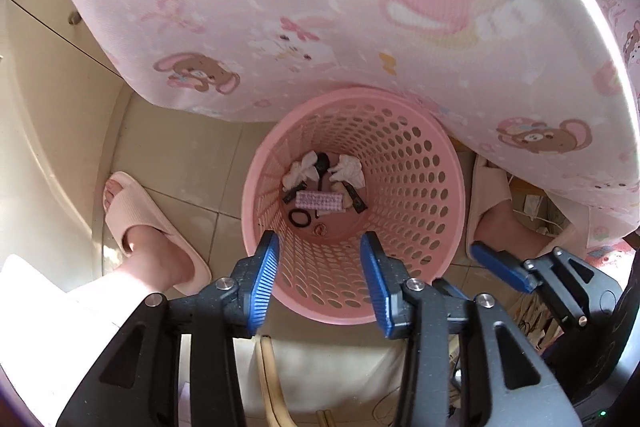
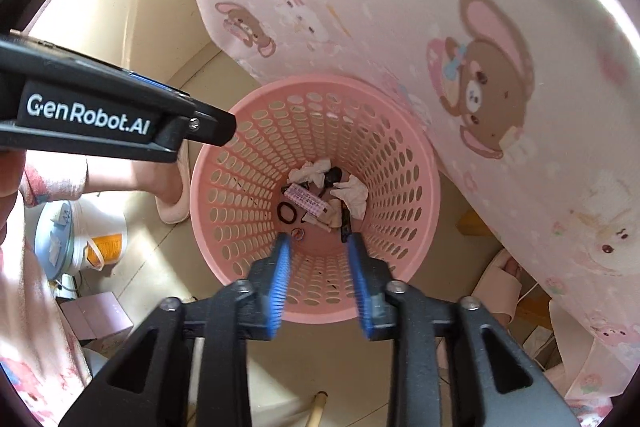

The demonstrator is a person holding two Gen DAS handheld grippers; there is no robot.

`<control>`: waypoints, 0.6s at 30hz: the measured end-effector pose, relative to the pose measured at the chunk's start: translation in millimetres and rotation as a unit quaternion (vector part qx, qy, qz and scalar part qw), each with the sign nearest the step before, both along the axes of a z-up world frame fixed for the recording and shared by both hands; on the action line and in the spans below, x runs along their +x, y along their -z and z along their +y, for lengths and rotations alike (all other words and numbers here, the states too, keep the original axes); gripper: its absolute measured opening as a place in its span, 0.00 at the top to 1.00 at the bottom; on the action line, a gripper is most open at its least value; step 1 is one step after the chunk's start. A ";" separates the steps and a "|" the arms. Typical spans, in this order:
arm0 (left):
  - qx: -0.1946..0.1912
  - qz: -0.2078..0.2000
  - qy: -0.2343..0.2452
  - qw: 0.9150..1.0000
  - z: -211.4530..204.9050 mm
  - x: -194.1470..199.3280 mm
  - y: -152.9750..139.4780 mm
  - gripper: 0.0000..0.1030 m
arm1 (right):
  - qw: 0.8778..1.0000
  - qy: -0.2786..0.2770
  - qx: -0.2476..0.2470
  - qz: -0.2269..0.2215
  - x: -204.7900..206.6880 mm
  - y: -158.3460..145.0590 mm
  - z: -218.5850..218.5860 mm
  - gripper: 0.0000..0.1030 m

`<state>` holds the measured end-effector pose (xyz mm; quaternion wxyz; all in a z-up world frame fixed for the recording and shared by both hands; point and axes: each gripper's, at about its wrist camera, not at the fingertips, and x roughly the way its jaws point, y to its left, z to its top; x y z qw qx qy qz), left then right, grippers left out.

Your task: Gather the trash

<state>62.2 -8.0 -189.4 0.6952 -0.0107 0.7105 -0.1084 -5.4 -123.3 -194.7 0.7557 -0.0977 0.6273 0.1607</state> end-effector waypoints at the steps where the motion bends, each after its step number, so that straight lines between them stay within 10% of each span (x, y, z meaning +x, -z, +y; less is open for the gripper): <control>1: 0.003 -0.008 0.000 1.000 0.8 0.3 -3.6 0.57 | 1.000 0.003 0.002 -0.005 -0.1 -3.1 -1.2 0.51; 9: 0.038 -0.128 0.006 0.991 6.3 -4.1 -58.6 0.46 | 0.995 0.046 0.012 -0.084 -8.5 -63.2 -17.0 0.49; 18: 0.033 -0.317 -0.010 0.948 19.0 -43.3 -160.5 0.14 | 0.964 0.117 0.073 -0.226 -30.7 -170.7 -58.5 0.30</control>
